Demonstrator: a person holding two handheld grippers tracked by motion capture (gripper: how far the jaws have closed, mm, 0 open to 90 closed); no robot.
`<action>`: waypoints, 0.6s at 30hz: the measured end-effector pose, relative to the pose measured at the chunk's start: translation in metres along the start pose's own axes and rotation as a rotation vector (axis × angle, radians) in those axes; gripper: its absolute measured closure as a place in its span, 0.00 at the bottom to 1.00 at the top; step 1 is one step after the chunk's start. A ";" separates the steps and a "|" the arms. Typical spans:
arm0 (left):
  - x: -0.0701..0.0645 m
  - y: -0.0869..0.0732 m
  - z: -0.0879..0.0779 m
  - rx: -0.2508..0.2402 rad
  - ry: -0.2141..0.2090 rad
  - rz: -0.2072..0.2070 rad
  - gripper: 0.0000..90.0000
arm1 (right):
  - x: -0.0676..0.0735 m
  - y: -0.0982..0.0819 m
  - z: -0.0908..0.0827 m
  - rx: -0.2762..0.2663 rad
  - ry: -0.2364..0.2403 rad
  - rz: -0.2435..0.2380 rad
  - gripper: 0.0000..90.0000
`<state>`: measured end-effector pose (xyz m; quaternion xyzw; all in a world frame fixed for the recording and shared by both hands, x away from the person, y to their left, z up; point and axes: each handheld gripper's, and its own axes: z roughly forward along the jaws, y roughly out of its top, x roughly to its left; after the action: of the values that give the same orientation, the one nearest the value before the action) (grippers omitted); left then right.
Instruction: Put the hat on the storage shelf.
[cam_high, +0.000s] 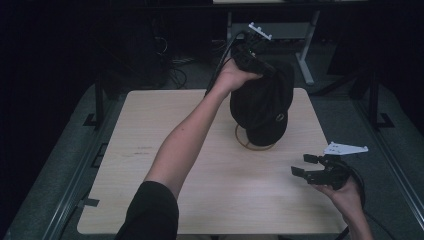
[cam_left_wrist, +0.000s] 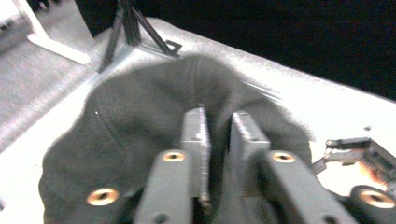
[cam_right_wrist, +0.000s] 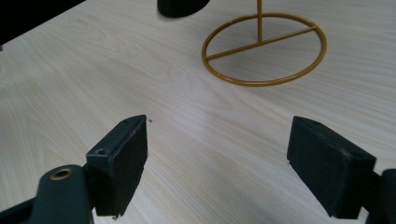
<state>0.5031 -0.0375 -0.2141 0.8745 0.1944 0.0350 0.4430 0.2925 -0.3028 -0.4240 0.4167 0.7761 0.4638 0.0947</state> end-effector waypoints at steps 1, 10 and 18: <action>0.001 -0.002 0.006 0.009 0.004 -0.004 0.81 | 0.000 0.000 0.001 0.004 0.001 0.000 0.22; 0.001 -0.002 -0.008 -0.011 0.026 0.016 0.69 | 0.000 0.000 -0.002 -0.007 -0.004 -0.001 0.22; 0.001 -0.022 -0.027 0.008 0.062 0.010 0.63 | 0.002 -0.002 -0.006 -0.021 -0.019 -0.006 0.22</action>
<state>0.4908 -0.0050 -0.2158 0.8757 0.2037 0.0638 0.4331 0.2871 -0.3061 -0.4219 0.4178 0.7713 0.4679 0.1077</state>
